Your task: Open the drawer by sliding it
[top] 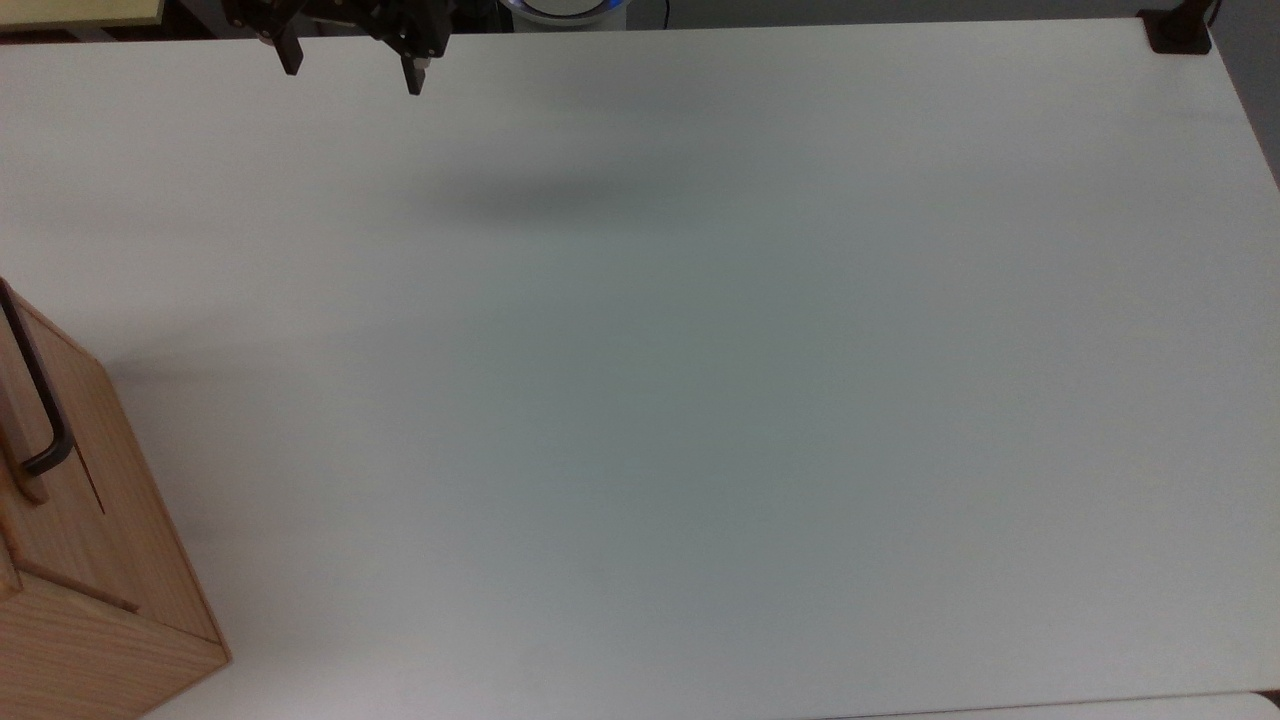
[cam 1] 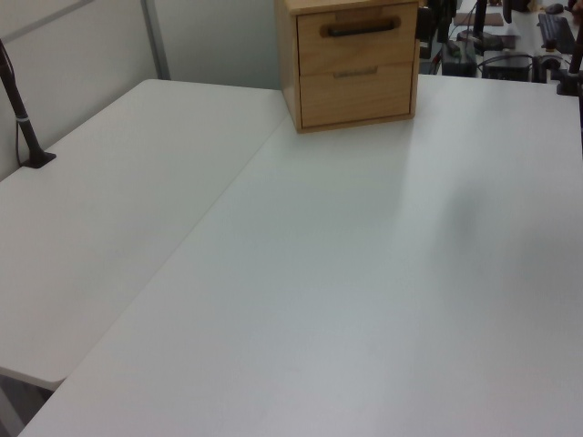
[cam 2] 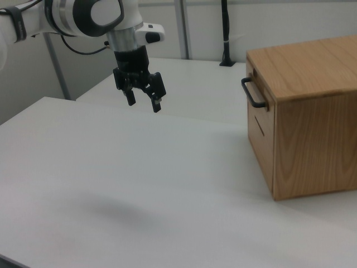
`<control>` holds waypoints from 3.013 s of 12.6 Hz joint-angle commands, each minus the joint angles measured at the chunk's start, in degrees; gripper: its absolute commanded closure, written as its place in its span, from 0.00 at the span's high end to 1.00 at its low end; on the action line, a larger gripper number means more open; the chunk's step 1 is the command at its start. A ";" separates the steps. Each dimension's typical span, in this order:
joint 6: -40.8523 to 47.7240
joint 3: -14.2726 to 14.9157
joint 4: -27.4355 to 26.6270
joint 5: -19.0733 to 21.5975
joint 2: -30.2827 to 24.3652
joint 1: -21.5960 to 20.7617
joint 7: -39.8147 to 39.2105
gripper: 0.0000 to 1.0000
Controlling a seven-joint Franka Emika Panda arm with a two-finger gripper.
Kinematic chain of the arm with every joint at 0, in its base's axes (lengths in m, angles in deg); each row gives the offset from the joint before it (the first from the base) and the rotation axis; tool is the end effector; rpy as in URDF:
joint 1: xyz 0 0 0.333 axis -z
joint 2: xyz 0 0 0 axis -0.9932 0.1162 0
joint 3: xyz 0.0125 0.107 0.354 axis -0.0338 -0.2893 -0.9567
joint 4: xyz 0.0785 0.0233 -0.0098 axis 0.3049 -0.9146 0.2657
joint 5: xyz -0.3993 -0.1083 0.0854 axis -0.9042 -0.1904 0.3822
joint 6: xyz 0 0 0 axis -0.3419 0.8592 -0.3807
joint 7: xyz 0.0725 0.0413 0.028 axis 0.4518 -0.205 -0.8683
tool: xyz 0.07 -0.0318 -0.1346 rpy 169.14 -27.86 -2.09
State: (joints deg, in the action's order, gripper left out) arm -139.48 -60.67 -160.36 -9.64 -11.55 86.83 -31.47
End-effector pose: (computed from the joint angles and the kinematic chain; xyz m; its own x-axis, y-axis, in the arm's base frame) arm 0.6194 -0.0973 0.6102 0.9907 -0.1312 0.0347 -0.1327 -0.9902 0.0443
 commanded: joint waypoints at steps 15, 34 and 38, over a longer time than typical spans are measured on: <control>4.20 0.97 0.40 1.40 -0.81 0.10 -1.06 1.00; -18.98 0.97 1.11 -1.31 2.52 1.51 -39.03 1.00; -35.74 1.67 1.11 -7.72 9.37 1.95 -38.86 1.00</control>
State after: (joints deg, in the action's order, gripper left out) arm -163.46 -59.80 -160.13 -13.62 -7.75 88.58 -68.92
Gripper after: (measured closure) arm 0.000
